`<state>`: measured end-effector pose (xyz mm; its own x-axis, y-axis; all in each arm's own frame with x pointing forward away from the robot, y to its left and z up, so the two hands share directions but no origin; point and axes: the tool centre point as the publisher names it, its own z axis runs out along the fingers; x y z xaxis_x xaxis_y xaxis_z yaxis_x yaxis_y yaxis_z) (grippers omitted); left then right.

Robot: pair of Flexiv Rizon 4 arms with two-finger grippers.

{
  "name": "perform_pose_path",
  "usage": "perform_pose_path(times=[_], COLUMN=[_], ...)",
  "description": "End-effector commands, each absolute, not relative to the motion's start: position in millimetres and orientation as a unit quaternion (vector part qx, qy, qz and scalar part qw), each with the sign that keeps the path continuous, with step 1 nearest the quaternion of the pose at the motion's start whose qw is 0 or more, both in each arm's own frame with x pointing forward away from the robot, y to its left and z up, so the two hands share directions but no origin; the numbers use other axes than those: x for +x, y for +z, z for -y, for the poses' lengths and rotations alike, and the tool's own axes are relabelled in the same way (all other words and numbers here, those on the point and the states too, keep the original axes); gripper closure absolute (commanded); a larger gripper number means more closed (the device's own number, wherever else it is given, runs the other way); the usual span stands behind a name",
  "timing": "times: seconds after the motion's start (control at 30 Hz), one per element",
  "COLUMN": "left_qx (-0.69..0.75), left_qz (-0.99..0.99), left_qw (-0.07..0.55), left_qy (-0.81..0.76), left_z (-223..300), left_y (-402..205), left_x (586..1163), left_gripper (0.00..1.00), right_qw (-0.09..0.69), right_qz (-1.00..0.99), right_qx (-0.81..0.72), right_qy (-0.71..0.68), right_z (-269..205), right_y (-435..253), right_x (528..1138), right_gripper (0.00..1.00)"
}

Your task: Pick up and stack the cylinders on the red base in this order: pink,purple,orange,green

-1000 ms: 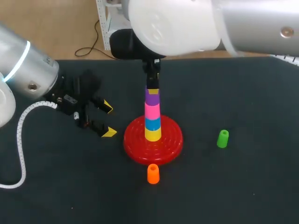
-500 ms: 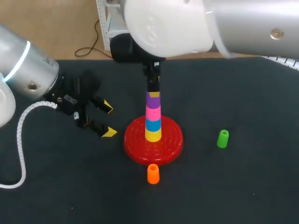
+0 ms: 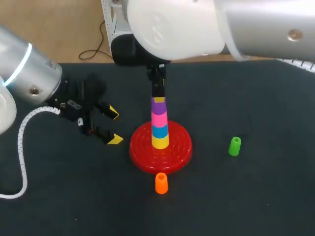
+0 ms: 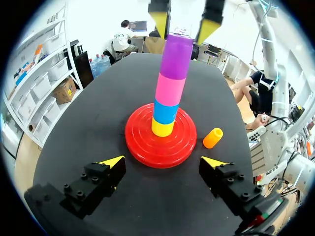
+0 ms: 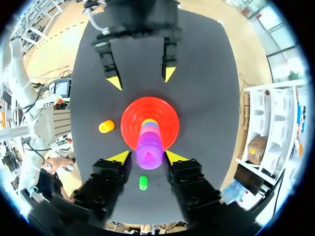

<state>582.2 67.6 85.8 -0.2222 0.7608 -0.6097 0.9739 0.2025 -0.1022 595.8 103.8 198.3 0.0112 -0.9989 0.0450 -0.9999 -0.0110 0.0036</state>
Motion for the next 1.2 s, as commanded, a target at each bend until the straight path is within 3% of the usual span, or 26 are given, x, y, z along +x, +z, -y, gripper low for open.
perform_pose_path(times=[0.03, 0.47, 1.2], left_qx=[0.584, 0.584, 0.584], left_qz=[-0.744, -0.744, -0.744], left_qw=[0.219, 0.219, 0.219], left_qy=[-0.241, -0.241, -0.241], left_z=[-67.1, -67.1, -67.1], left_y=[85.7, 85.7, 85.7], left_x=[583.1, 583.1, 583.1], left_gripper=[0.0, 0.0, 0.0], right_qw=[-0.01, -0.028, 0.063], right_qz=[0.695, 0.655, 0.666], right_qx=[0.718, 0.755, 0.743], right_qy=[0.026, 0.02, 0.02], right_z=[-91.5, -90.1, -59.1], right_y=[217.8, 244.8, 124.4], right_x=[570.2, 504.2, 449.8], right_gripper=[0.0, 0.0, 0.0])
